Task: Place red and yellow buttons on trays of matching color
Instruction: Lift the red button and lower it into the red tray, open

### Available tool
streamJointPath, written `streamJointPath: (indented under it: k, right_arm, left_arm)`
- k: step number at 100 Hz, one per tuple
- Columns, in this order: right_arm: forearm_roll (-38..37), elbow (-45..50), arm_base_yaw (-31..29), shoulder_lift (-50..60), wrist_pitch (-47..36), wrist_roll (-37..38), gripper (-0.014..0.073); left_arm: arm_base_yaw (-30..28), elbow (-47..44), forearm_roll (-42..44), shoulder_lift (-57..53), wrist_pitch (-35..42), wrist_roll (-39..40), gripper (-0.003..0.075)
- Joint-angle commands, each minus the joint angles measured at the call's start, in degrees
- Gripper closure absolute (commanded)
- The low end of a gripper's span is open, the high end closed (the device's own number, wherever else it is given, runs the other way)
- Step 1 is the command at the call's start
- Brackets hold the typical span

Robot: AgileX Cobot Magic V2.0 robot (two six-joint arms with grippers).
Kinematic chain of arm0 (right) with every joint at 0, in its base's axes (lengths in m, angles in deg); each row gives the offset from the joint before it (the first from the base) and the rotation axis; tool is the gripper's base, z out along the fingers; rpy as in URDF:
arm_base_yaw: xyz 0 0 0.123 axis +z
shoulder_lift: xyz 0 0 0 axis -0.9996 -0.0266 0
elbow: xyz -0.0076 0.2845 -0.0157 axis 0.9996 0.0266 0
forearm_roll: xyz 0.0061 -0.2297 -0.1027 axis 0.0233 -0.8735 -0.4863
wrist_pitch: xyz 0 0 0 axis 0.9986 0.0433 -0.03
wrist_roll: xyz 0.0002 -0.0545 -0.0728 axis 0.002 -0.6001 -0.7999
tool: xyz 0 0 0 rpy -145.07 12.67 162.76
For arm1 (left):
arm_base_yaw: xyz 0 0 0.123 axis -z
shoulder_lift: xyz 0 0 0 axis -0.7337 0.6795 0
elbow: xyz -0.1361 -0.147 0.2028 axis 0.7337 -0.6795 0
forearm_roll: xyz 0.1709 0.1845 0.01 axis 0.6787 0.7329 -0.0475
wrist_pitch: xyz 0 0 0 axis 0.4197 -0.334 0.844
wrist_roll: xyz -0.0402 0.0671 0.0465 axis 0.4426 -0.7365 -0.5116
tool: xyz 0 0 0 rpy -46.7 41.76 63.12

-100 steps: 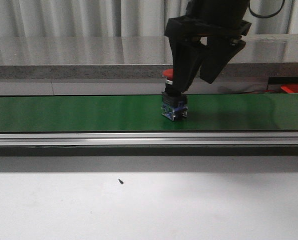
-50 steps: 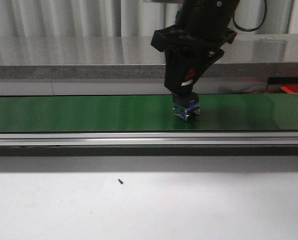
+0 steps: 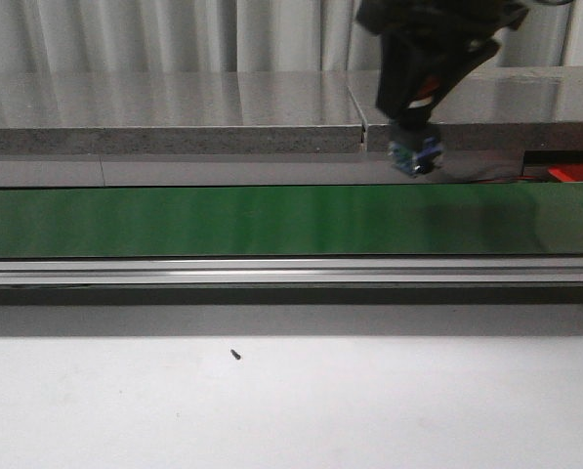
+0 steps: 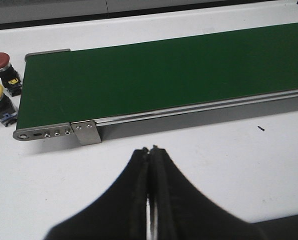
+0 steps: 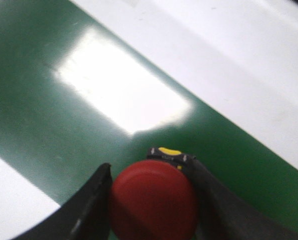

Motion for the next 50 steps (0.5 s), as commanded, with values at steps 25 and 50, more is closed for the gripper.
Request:
streamJointPath:
  k: [25, 50]
  right_arm:
    - [0.07, -1.70, -17.74, 5.52, -0.72, -0.45, 0.0371]
    - [0.12, -1.67, -29.71, 5.47, -3.46, -0.39, 0.0371]
  left_arm:
    - [0.45, 1.42, -0.60, 0.45, 3.82, 0.10, 0.0739]
    - [0.45, 1.42, -0.60, 0.45, 3.82, 0.10, 0.0739]
